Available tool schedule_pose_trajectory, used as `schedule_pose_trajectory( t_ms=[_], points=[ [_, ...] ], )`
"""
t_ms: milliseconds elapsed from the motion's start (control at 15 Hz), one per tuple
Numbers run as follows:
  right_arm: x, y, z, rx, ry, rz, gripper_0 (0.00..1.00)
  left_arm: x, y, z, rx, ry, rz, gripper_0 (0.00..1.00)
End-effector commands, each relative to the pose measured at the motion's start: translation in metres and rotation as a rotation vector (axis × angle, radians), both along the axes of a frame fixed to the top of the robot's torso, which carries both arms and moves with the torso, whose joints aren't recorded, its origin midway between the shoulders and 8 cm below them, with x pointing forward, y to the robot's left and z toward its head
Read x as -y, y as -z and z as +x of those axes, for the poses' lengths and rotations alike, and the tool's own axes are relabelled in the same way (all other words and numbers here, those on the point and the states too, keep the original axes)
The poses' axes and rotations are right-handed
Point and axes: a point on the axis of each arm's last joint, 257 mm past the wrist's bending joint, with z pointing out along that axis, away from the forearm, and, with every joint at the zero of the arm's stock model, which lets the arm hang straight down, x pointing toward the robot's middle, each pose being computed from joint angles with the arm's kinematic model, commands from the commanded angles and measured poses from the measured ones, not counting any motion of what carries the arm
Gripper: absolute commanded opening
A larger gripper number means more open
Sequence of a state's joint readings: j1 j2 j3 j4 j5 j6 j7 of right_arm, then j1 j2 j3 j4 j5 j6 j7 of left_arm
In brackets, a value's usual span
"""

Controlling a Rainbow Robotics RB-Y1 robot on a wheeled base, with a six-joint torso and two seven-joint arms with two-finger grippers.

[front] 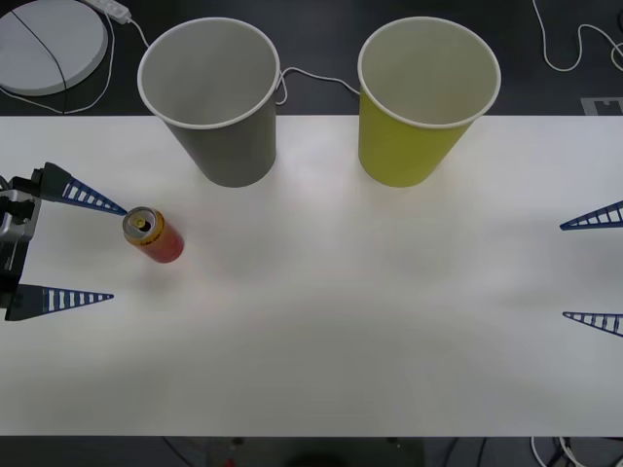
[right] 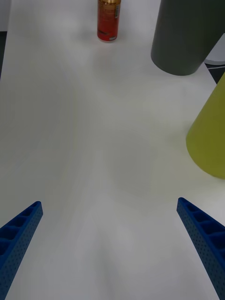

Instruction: Put the can into the green bin and the plastic bottle into the gray bin

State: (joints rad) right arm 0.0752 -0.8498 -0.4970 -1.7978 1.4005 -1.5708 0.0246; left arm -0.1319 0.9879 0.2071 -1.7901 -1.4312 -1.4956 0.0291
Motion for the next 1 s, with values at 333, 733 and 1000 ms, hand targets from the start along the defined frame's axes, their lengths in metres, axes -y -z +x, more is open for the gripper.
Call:
schedule_pose_trajectory(
  t_ms=[333,733,1000],
  points=[
    [0.000,0.000,0.000,0.000,0.000,0.000,1.00,-0.008,0.000,0.000,-0.007,-0.003,0.029,1.00],
    [0.000,0.000,0.000,0.000,0.000,0.000,1.00,-0.022,-0.005,0.011,-0.062,-0.094,-0.124,1.00],
    [0.000,0.000,0.000,0.000,0.000,0.000,1.00,-0.041,-0.003,0.022,-0.063,-0.150,-0.214,1.00]
  ],
)
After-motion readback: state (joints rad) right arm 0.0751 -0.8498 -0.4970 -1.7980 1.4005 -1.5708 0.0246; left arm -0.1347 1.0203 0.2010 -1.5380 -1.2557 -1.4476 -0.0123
